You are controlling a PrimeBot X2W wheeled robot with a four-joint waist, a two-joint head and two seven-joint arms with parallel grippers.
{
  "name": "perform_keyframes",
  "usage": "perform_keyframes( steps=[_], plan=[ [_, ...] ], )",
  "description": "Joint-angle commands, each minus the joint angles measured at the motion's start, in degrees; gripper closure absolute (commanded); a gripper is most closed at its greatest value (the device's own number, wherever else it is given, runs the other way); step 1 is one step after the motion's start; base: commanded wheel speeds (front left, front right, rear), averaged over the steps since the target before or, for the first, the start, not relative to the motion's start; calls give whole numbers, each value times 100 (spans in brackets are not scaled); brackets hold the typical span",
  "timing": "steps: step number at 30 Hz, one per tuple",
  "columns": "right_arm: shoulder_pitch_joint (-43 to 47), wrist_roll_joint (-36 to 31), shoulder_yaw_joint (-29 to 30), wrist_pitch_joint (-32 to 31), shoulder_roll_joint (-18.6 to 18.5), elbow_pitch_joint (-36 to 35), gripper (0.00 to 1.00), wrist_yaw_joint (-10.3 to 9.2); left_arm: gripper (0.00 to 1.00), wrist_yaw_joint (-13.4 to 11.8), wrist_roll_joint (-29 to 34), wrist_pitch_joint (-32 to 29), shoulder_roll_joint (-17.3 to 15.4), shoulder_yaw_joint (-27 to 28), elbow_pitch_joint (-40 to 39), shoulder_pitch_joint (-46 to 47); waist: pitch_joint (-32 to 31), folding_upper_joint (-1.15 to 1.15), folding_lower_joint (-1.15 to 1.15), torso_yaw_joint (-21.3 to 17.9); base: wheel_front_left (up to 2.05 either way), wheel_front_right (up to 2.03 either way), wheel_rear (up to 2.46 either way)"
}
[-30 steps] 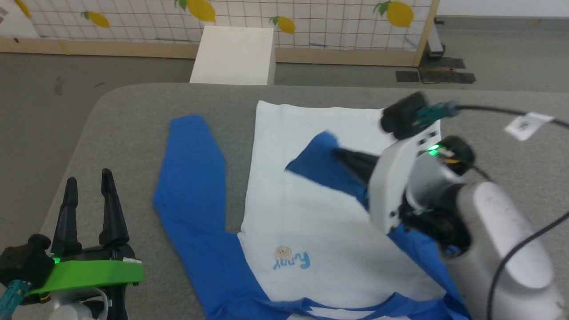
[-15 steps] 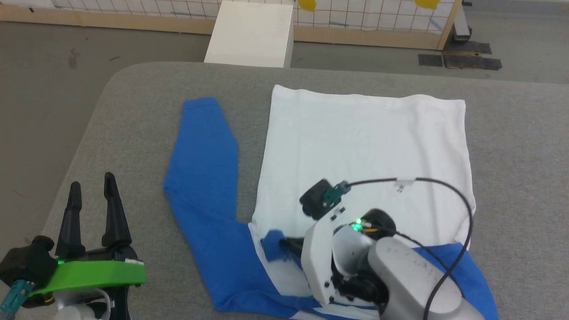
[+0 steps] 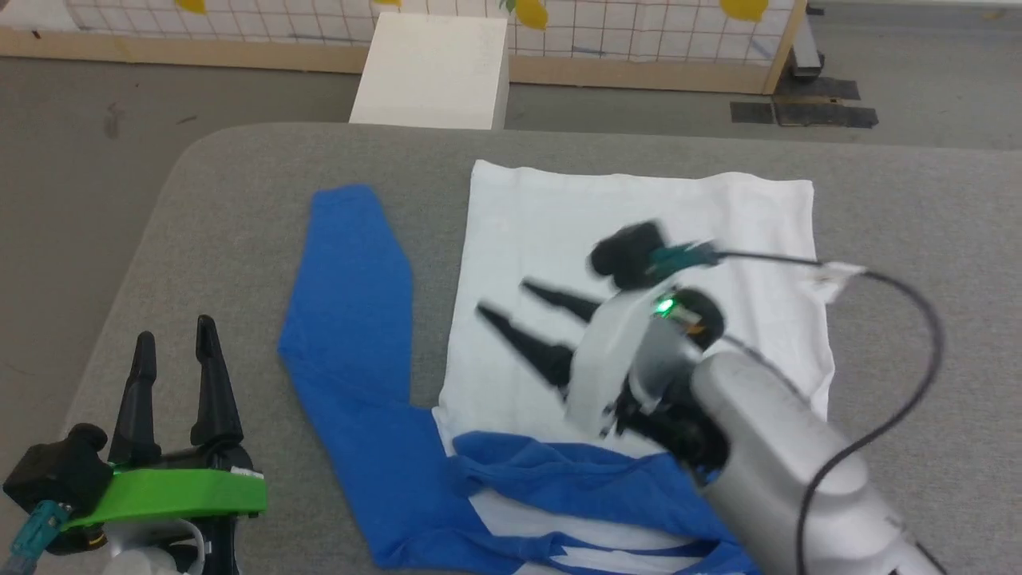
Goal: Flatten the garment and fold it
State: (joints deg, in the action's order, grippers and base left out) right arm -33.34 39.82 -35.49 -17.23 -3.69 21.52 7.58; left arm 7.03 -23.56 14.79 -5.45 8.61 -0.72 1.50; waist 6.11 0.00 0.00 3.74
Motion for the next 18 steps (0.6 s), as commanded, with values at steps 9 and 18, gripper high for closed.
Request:
perform_keyframes(
  steps=[9, 18],
  plan=[
    [765, -662, 3040, 714, -488, -1143, 0, -9, 0, 29, -1, 7, -58, -91, 92, -43, -97, 0, 0, -319, 0, 0, 0],
    [1581, -1186, 4793, 173, -126, -2289, 0, -9, 0, -56, -86, -380, -220, -112, 274, 460, 363, 0, 0, -536, 0, 0, 0]
  ],
)
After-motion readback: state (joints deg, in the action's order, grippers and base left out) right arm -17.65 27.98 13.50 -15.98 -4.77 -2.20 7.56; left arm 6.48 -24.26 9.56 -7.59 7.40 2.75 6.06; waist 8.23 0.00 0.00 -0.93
